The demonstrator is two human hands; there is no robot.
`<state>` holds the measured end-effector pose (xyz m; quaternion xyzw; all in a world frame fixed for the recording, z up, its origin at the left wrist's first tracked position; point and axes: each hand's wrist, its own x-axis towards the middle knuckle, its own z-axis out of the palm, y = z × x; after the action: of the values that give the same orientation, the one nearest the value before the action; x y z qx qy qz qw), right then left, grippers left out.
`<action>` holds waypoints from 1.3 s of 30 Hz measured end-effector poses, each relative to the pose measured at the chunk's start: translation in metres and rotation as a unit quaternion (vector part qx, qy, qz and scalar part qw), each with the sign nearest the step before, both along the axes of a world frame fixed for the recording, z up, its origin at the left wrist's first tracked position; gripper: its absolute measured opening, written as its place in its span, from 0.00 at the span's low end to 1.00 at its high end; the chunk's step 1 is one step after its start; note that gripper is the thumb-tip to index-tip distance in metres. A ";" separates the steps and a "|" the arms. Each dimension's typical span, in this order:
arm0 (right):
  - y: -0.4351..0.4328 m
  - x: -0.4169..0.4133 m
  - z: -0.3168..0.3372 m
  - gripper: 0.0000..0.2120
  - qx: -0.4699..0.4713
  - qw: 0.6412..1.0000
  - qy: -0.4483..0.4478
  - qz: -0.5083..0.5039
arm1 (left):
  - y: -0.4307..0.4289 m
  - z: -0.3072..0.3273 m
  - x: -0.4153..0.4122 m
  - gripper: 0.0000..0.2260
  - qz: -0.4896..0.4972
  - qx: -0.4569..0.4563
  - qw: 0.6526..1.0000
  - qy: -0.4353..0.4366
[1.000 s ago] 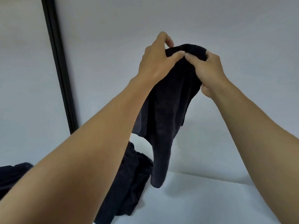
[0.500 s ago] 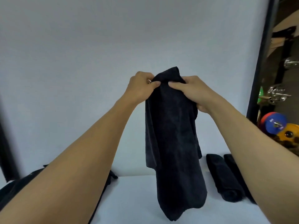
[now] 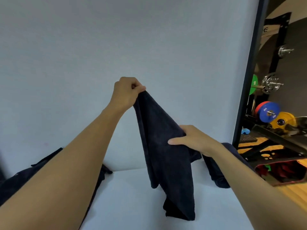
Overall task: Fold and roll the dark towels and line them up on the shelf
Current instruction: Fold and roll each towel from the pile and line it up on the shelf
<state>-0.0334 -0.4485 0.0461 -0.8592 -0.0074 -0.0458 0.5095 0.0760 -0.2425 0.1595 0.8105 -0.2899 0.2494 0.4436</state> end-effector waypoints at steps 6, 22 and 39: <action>-0.033 -0.011 -0.014 0.19 0.075 0.997 0.002 -0.019 | 0.047 -0.014 0.023 0.05 0.098 -0.004 0.995 0.021; 0.038 0.021 0.062 0.25 0.008 0.996 -0.081 0.023 | 0.004 -0.046 -0.050 0.08 -0.127 0.102 0.987 -0.008; 0.017 0.003 0.024 0.07 -0.350 0.882 -0.279 -0.145 | -0.009 -0.023 -0.035 0.05 -0.126 -0.118 0.976 0.129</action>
<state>-0.0301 -0.4316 0.0700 -0.9248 -0.0403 -0.3514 0.1403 0.0411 -0.2515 0.1365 0.7349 -0.2983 0.1170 0.5977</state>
